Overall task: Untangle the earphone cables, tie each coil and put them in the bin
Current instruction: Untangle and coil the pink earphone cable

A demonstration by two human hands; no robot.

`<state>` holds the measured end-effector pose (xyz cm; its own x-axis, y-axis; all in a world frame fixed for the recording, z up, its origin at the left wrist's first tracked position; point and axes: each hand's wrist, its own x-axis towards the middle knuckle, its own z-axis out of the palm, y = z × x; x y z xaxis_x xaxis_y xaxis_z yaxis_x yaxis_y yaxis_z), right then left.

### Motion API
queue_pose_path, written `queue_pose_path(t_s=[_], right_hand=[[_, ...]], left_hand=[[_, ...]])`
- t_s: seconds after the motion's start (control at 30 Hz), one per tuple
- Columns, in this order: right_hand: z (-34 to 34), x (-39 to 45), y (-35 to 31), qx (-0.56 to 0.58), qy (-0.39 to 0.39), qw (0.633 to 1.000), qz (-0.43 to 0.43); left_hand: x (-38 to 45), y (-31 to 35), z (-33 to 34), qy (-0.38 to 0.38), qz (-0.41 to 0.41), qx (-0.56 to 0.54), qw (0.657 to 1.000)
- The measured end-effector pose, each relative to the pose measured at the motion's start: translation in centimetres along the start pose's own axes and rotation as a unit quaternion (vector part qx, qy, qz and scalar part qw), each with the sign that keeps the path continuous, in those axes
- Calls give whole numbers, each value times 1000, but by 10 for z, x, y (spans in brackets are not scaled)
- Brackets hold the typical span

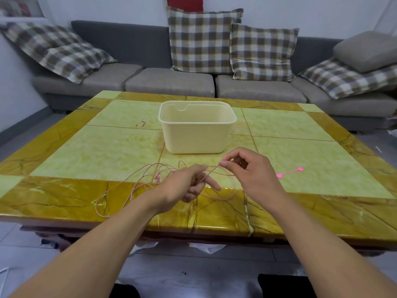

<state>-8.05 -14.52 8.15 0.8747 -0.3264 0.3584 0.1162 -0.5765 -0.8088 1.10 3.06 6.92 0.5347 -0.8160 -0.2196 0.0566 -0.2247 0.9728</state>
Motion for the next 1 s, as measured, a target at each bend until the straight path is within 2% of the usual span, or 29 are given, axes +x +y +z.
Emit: queue_pose_path(t_s=[0.1, 0.2, 0.27, 0.3, 0.37, 0.43, 0.47, 0.57, 0.63, 0.7, 0.73, 0.77, 0.9, 0.97, 1.0], right_hand=[[6, 5, 3, 24, 30, 999, 8], [12, 11, 9, 61, 41, 996, 48], [20, 12, 12, 81, 1, 994, 76], [24, 9, 11, 78, -43, 992, 87], [35, 2, 9, 53, -138, 984, 97], [42, -1, 5, 26, -189, 977, 90], [43, -1, 4, 12, -201, 976, 86], [37, -1, 2, -20, -227, 971, 76], [30, -2, 0, -3, -233, 970, 65], [20, 0, -2, 44, -222, 971, 81], [15, 2, -2, 72, -211, 970, 95], [10, 4, -2, 94, -199, 970, 105], [3, 10, 6, 124, -131, 977, 117], [6, 12, 10, 141, -93, 979, 118], [8, 13, 11, 152, -75, 979, 116]], left_hand=[[-4, 3, 6, -65, -16, -79, 995], [-4, 14, 10, -85, 15, -252, 964], [-3, 25, 13, -30, 65, -354, 932], [-1, 29, 14, 13, 91, -384, 919], [4, 31, 12, 99, 139, -392, 904], [13, 25, 7, 176, 180, -335, 908], [16, 21, 4, 215, 194, -273, 917], [21, 5, -4, 298, 209, -28, 931], [20, -6, -12, 313, 195, 159, 916], [16, -12, -17, 292, 151, 328, 886], [13, -13, -18, 277, 120, 359, 883], [11, -12, -17, 260, 94, 352, 894], [-1, 3, -6, 162, 32, 238, 957], [-5, 6, -2, 50, 19, 85, 995], [-6, 7, -1, -5, 21, 0, 1000]])
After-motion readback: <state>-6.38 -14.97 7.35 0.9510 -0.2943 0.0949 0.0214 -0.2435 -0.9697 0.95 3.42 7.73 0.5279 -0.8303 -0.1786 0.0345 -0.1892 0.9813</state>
